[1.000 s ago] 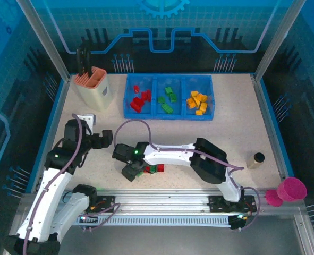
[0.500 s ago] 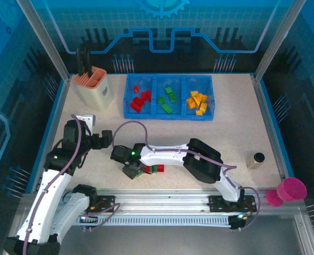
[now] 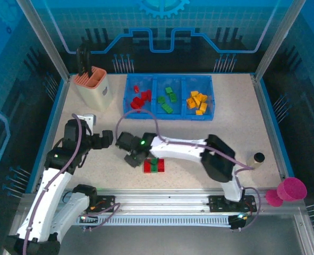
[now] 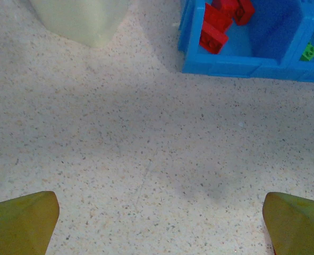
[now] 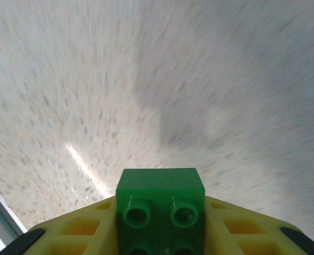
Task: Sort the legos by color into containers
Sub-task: Pick up the lego from the bottom-center of the table, then place the lego in the container.
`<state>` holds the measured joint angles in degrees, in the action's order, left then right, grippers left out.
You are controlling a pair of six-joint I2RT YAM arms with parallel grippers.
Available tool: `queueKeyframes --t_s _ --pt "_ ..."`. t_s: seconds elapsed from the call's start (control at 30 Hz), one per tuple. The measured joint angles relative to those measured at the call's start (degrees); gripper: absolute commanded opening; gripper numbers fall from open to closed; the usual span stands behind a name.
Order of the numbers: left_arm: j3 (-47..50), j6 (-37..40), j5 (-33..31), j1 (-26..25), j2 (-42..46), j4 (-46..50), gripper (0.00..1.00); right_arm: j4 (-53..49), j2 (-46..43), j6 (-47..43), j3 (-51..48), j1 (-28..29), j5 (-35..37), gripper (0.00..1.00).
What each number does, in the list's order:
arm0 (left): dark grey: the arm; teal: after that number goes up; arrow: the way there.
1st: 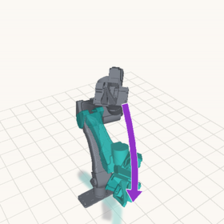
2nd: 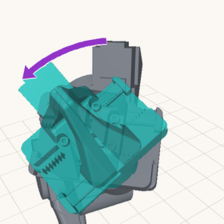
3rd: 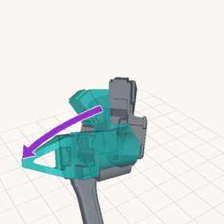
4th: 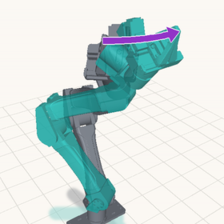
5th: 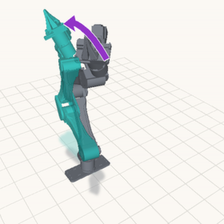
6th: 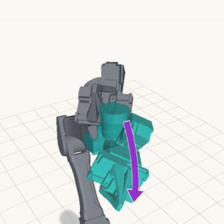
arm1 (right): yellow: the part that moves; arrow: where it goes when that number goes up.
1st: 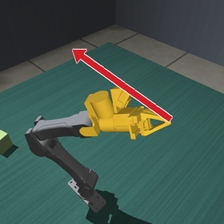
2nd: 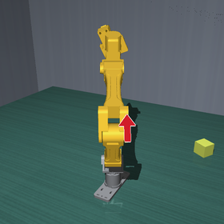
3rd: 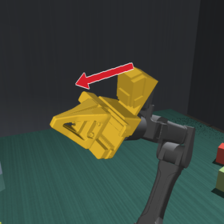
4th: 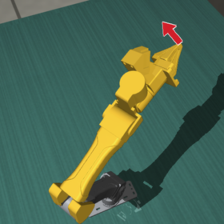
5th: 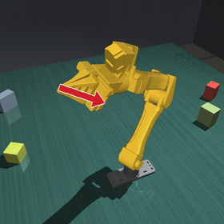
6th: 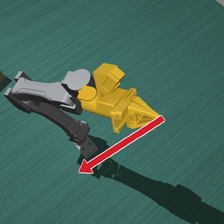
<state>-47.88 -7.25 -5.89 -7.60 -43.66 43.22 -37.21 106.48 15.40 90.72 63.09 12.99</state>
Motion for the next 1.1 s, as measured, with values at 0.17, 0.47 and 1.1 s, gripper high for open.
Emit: queueKeyframes --t_s 0.17,0.47,1.1 --pt "-0.3 -1.7 3.3 0.0 -1.0 0.3 0.99 1.9 -9.7 -5.1 0.5 -10.4 1.3 0.39" --pt "3.6 -10.9 12.3 -2.4 0.1 -2.6 0.99 6.3 -2.1 -14.6 4.0 -29.8 -1.2 0.4" --pt "10.9 -22.1 12.8 -16.0 -2.2 -7.8 0.99 3.5 27.1 -25.5 30.4 -32.8 2.4 0.36"
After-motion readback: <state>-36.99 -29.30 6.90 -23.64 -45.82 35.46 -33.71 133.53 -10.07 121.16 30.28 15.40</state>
